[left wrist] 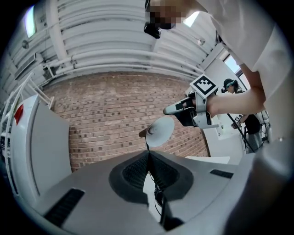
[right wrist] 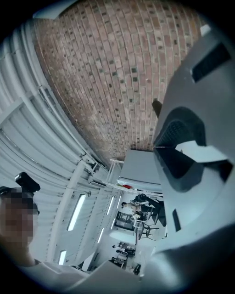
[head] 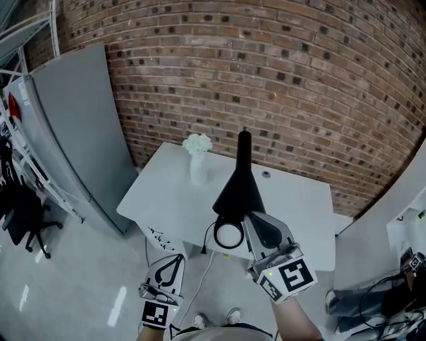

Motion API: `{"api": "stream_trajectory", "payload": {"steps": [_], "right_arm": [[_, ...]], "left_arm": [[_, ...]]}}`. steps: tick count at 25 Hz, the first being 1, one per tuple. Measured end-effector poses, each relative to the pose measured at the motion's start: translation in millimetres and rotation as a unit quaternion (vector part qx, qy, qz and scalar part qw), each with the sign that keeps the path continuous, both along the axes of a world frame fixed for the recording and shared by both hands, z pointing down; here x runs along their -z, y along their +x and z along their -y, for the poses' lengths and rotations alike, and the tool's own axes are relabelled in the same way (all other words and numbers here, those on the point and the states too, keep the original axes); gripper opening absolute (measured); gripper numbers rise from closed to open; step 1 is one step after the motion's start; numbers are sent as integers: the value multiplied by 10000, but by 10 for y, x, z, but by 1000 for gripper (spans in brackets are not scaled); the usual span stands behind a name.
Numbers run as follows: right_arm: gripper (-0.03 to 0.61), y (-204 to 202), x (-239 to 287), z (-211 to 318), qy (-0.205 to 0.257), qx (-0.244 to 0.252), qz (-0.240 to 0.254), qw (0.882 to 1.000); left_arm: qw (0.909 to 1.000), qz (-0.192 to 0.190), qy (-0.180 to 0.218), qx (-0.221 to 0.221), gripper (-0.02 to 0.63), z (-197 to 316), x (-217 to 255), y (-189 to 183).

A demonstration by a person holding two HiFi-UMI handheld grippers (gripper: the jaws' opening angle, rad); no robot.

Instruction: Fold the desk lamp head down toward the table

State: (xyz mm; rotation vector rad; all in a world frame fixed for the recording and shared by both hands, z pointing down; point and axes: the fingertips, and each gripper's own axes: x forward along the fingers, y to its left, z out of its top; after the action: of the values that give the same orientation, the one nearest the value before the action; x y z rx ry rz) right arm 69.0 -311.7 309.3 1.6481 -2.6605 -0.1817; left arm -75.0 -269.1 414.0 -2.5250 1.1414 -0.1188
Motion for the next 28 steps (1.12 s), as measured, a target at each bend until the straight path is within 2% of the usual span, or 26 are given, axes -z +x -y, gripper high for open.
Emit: {"api": "stream_trajectory", "payload": {"steps": [7, 18, 22, 24, 28], "right_arm": [[18, 18, -324, 114, -390, 84, 110, 9991], [18, 52, -1135, 330, -1064, -16, -262, 9940], [18, 102, -1379, 485, -1295, -113, -179, 9914], [18, 131, -1474, 554, -1402, -148, -76, 9900], [18, 164, -1591, 660, -1488, -189, 13, 9887]], "left_arm": [[9998, 64, -67, 161, 8, 114, -52, -86], [9994, 165, -194, 241, 8, 183, -118, -97], [9990, 258, -232, 299, 8, 196, -147, -106], [9987, 199, -300, 374, 8, 199, -154, -122], [9959, -238, -615, 627, 8, 206, -179, -164]]}}
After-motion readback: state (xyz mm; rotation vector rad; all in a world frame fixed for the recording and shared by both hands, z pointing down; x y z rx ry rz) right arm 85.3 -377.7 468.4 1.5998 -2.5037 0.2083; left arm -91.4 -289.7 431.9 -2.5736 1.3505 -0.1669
